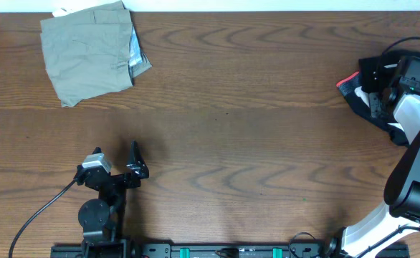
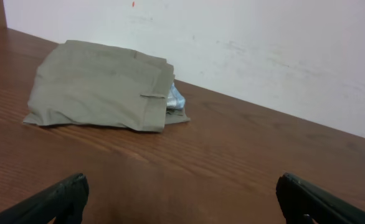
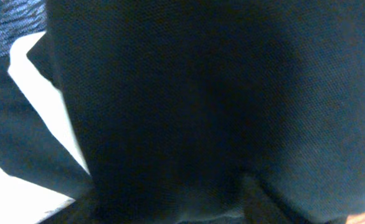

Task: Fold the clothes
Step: 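Reach the right gripper to the black garment pile and grasp it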

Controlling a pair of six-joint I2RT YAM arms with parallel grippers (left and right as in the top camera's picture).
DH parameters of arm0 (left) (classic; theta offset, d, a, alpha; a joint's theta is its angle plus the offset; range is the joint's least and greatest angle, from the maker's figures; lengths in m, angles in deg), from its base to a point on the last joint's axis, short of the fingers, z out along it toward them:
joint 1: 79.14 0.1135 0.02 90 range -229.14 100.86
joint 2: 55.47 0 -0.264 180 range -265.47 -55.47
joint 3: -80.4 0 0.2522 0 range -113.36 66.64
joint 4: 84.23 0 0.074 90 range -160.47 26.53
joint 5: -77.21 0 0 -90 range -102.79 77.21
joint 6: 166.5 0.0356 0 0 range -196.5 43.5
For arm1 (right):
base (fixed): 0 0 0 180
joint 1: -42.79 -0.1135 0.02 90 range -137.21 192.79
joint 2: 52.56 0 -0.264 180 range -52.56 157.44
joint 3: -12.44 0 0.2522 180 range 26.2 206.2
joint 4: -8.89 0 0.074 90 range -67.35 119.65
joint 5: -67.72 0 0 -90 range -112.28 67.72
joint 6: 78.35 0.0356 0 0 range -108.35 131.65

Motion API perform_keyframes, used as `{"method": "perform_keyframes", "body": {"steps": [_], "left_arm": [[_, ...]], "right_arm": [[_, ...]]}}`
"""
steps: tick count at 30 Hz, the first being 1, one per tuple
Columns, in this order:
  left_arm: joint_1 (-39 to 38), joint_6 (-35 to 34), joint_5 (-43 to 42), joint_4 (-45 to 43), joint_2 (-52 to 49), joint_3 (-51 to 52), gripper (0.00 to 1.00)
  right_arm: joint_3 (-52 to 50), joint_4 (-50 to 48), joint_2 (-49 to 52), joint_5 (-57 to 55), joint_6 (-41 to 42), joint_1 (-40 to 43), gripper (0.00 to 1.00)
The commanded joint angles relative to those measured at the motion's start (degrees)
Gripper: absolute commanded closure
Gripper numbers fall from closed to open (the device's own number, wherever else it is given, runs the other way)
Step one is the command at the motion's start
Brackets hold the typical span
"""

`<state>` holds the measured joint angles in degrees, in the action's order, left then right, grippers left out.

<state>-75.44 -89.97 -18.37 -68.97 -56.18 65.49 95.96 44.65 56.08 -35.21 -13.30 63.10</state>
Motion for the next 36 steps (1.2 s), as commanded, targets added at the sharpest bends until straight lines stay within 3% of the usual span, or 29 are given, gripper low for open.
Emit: {"method": "perform_keyframes", "body": {"steps": [1,4,7,10,26,36], "left_arm": [[0.2,0.1,-0.8,2.0,0.0,0.9,0.02],[0.2,0.1,-0.8,2.0,0.0,0.9,0.02],[0.2,0.1,-0.8,2.0,0.0,0.9,0.02],[0.2,0.1,-0.8,2.0,0.0,0.9,0.02],[0.2,0.1,-0.8,2.0,0.0,0.9,0.02],[0.2,0.1,-0.8,2.0,0.0,0.9,0.02]], "right_arm": [[1.1,0.0,0.2,-1.0,0.0,-0.9,0.62],[1.1,0.0,0.1,-1.0,0.6,-0.9,0.68],[1.1,0.0,-0.9,-1.0,1.6,-1.1,0.88],[1.1,0.0,-3.0,-1.0,1.8,-1.8,0.98],[1.1,1.0,-17.2,-0.5,9.8,-9.0,0.99],[1.1,1.4,-26.3,4.3,14.3,-17.6,0.99]]}}
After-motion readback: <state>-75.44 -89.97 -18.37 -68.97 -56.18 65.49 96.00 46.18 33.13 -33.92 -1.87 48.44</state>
